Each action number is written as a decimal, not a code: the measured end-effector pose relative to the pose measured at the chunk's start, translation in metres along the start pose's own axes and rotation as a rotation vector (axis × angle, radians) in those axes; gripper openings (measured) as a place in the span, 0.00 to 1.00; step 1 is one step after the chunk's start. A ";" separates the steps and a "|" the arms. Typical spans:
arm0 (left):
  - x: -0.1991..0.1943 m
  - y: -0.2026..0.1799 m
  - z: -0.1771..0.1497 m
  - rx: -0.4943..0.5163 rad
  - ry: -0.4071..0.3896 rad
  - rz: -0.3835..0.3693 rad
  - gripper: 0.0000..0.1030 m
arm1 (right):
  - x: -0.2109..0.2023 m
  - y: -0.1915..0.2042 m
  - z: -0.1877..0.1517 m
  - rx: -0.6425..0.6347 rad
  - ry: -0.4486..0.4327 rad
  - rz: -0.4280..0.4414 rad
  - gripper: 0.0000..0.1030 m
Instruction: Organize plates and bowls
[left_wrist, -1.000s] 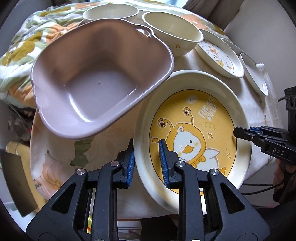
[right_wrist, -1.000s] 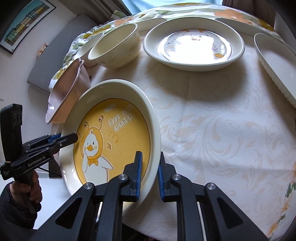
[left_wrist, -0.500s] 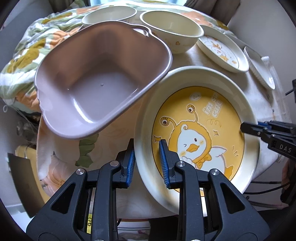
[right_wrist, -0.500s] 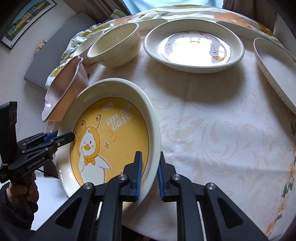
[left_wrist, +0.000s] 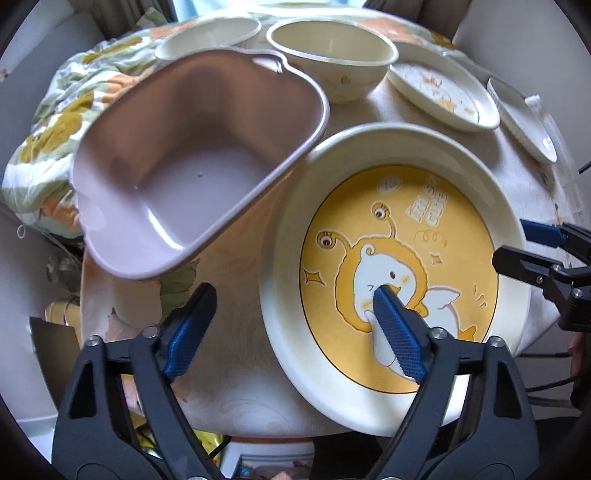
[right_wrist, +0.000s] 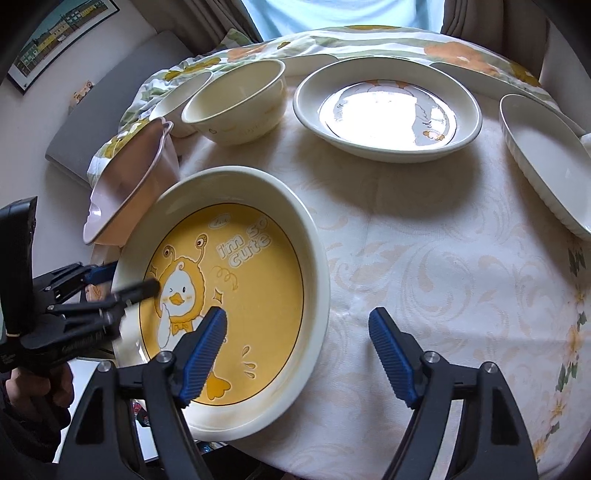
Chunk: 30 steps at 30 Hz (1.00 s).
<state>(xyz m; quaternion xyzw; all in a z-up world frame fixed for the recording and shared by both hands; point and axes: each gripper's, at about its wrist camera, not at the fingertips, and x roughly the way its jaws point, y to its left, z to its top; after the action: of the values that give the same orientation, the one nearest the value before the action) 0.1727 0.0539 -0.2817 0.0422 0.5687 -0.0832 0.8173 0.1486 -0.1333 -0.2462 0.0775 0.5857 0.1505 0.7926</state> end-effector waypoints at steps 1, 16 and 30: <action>0.000 -0.002 0.000 0.005 0.006 -0.005 0.84 | -0.002 0.000 -0.001 0.001 -0.004 -0.003 0.73; -0.098 -0.081 0.019 0.058 -0.168 0.036 0.86 | -0.100 -0.045 -0.018 0.005 -0.188 -0.014 0.91; -0.126 -0.231 0.125 0.254 -0.296 -0.147 1.00 | -0.202 -0.143 -0.028 0.162 -0.314 -0.139 0.99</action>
<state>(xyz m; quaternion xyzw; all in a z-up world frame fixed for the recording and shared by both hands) 0.2022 -0.1827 -0.1138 0.0907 0.4287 -0.2190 0.8718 0.0888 -0.3355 -0.1148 0.1227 0.4691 0.0336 0.8739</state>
